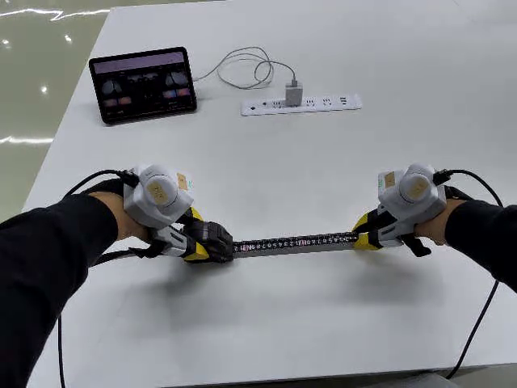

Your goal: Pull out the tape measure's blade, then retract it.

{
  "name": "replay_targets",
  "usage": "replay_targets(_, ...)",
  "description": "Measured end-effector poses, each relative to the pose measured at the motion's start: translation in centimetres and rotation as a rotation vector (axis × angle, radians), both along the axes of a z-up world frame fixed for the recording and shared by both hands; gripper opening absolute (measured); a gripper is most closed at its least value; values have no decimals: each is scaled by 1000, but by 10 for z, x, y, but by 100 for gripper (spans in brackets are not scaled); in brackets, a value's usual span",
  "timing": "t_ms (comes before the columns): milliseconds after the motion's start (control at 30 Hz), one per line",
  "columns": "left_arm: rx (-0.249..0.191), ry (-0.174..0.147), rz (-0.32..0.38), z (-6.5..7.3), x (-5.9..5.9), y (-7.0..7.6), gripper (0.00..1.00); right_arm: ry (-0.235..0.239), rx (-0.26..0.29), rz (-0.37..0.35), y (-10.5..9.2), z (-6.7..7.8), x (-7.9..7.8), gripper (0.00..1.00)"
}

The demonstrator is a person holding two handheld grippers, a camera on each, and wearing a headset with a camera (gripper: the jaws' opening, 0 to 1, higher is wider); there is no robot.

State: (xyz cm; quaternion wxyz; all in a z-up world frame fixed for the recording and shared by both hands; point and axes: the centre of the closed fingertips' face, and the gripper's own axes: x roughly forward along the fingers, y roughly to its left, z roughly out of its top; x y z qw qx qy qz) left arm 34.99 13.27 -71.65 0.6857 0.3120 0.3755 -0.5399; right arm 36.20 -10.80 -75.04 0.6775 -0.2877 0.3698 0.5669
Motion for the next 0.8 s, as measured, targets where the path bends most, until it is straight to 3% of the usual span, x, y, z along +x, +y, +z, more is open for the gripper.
replay_targets(800,-2,-1,4,-2,2,1,30,2,-13,-11,-12,-1,2,8)
